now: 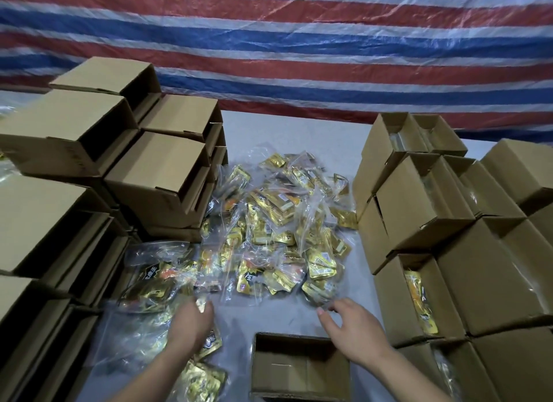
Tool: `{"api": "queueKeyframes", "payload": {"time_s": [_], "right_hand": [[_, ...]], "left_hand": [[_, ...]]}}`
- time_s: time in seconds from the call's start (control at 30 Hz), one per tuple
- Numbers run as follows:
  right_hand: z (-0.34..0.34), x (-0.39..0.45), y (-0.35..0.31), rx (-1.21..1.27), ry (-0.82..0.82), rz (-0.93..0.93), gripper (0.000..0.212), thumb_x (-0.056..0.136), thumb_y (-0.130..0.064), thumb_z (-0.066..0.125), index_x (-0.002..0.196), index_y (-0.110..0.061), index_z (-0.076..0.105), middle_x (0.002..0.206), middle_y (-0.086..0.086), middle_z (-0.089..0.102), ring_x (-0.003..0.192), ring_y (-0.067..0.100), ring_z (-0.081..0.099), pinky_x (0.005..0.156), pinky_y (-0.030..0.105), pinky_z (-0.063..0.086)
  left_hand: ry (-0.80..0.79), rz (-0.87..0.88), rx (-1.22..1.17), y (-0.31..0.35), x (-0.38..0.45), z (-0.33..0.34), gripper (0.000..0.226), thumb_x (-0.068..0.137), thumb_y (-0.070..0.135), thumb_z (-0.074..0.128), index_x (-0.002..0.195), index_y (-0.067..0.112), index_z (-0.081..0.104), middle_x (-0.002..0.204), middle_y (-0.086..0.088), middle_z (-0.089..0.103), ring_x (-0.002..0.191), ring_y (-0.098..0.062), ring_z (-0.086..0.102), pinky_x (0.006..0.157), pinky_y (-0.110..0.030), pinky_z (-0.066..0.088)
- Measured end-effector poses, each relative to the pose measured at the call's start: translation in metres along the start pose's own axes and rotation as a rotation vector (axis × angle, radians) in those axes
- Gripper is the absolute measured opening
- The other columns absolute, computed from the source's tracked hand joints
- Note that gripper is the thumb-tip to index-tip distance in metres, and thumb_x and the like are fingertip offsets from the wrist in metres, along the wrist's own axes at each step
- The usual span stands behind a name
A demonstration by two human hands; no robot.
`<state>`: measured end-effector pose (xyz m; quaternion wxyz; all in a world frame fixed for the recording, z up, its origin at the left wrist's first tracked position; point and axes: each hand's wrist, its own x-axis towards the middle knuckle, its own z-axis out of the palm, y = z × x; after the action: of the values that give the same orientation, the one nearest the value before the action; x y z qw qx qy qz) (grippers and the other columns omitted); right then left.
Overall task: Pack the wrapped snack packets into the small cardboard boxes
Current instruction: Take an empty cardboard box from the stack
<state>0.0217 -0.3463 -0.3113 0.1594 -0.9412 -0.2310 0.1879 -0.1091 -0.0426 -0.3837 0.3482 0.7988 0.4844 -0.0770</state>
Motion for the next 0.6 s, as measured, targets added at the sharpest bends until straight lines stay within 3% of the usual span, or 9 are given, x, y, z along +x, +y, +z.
{"api": "queueKeyframes", "payload": {"time_s": [0.1,0.23,0.33,0.43,0.53,0.6], "right_hand": [[0.000,0.001,-0.005,-0.002,0.003,0.003,0.049,0.096,-0.061,0.038,0.114,-0.025,0.066,0.113,-0.009,0.064,0.107,0.012,0.058,0.089,0.030,0.046],[0.000,0.001,-0.013,0.006,-0.029,0.005,0.049,0.097,-0.060,0.037,0.115,-0.025,0.065,0.115,-0.010,0.064,0.107,0.010,0.058,0.091,0.030,0.046],[-0.004,0.000,-0.019,0.009,-0.042,0.019,0.048,0.098,-0.059,0.037,0.117,-0.024,0.065,0.116,-0.009,0.063,0.108,0.010,0.058,0.092,0.030,0.046],[-0.006,-0.003,-0.023,0.001,-0.058,0.036,0.048,0.098,-0.058,0.036,0.116,-0.024,0.064,0.114,-0.007,0.063,0.105,0.012,0.058,0.089,0.030,0.046],[-0.008,-0.004,-0.021,-0.016,-0.087,0.043,0.050,0.097,-0.059,0.036,0.115,-0.023,0.064,0.113,-0.006,0.063,0.104,0.014,0.058,0.087,0.030,0.046],[-0.011,-0.002,-0.019,0.001,-0.085,0.054,0.049,0.095,-0.061,0.036,0.111,-0.024,0.065,0.110,-0.008,0.063,0.102,0.013,0.058,0.086,0.031,0.046]], "left_hand": [[-0.100,-0.185,0.120,-0.018,0.013,0.003,0.057,0.092,0.049,0.054,0.115,-0.002,0.063,0.097,-0.016,0.072,0.086,-0.032,0.069,0.079,-0.038,0.057],[-0.180,-0.217,0.128,-0.025,0.019,0.022,0.066,0.085,0.058,0.061,0.107,-0.004,0.065,0.096,-0.016,0.072,0.091,-0.032,0.069,0.081,-0.037,0.056],[-0.209,-0.258,0.192,-0.025,0.023,0.040,0.088,0.081,0.063,0.064,0.128,-0.010,0.050,0.119,-0.023,0.064,0.110,-0.036,0.062,0.093,-0.042,0.051],[-0.182,-0.339,0.272,-0.013,0.018,0.049,0.115,0.080,0.065,0.063,0.146,-0.015,0.013,0.149,-0.029,0.035,0.134,-0.041,0.042,0.107,-0.051,0.040],[-0.150,-0.294,0.375,-0.009,0.013,0.052,0.101,0.087,0.051,0.061,0.147,-0.014,0.013,0.152,-0.029,0.026,0.136,-0.040,0.037,0.108,-0.052,0.037],[-0.158,-0.310,0.313,-0.008,0.010,0.049,0.091,0.086,0.050,0.061,0.142,-0.015,0.031,0.143,-0.029,0.041,0.129,-0.040,0.045,0.106,-0.053,0.039]]}}
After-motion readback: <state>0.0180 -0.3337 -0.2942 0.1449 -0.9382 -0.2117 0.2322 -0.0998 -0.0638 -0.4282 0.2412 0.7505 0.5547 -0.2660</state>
